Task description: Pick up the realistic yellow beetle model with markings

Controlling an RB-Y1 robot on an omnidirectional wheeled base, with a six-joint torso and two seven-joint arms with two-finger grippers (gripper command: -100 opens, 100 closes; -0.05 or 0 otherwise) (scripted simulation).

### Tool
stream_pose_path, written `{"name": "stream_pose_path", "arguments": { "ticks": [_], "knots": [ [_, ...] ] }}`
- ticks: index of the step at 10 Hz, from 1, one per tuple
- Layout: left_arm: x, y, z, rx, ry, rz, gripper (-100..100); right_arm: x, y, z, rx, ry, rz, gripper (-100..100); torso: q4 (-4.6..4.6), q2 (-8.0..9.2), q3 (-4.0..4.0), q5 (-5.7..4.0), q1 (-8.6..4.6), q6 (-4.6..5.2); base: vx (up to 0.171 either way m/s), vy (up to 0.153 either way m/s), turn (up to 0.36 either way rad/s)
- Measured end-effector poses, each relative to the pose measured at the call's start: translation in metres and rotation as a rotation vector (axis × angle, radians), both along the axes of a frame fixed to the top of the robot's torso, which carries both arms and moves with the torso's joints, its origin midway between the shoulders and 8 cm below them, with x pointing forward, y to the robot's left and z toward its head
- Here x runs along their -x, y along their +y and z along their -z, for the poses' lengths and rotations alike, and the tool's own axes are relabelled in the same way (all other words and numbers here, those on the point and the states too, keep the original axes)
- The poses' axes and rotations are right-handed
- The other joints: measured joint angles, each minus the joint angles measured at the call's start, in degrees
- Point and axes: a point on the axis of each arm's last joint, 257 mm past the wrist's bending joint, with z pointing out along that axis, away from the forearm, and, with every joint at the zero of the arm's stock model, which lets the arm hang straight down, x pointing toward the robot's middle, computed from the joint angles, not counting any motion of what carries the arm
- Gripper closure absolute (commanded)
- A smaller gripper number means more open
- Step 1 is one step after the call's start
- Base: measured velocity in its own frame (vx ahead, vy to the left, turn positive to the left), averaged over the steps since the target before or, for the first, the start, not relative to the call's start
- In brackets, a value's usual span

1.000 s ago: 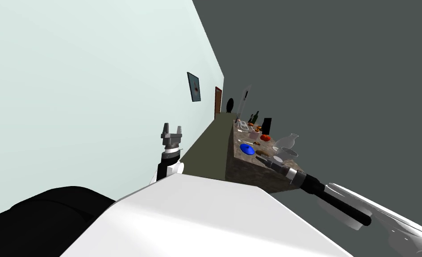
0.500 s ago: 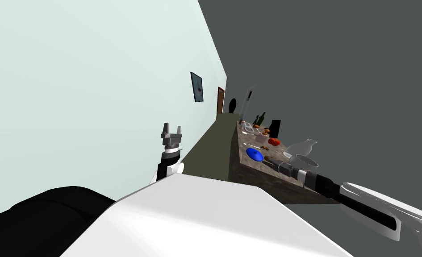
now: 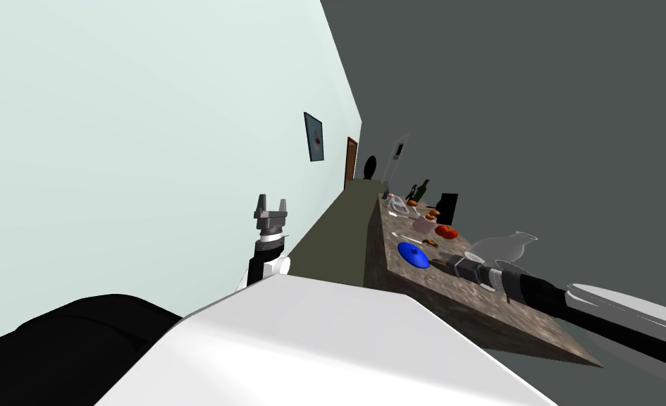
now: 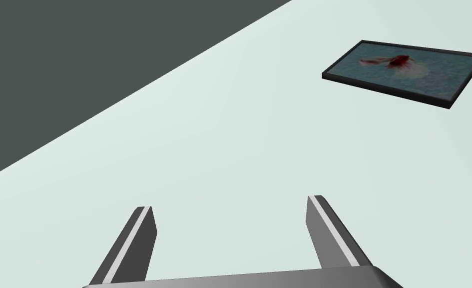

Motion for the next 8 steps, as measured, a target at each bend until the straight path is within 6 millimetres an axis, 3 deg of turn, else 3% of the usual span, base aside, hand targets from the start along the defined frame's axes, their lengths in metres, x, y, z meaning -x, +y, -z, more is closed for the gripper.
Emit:
{"name": "stream_pose_path", "arguments": {
  "ticks": [1,4,5,7,8],
  "knots": [
    [0.000,0.000,0.000,0.000,0.000,0.000,0,0.004,-0.008,-0.001,0.037,0.015,-0.009,-100,0.01,0.05,0.03,0.00,0.00,0.02,0.139,0.006,0.047],
    [0.000,0.000,0.000,0.000,0.000,0.000,0,0.016,-0.057,-0.003,0.196,0.074,-0.024,-100,-0.01,-0.06,-0.04,-0.04,-0.20,0.01,0.123,-0.007,0.036],
    [0.000,0.000,0.000,0.000,0.000,0.000,0,0.021,-0.063,-0.004,0.226,0.090,-0.030,-100,-0.01,-0.02,-0.02,-0.04,-0.10,0.02,0.148,0.006,0.027],
    [0.000,0.000,0.000,0.000,0.000,0.000,0,0.036,-0.099,-0.002,0.349,0.150,-0.046,-100,-0.07,-0.32,-0.18,-0.03,-0.11,0.00,0.193,0.003,0.035],
    [0.000,0.000,0.000,0.000,0.000,0.000,0,0.045,-0.107,-0.003,0.378,0.172,-0.054,-100,-0.06,-0.20,-0.13,-0.03,-0.07,0.02,0.131,-0.010,0.027]
  ]
}}
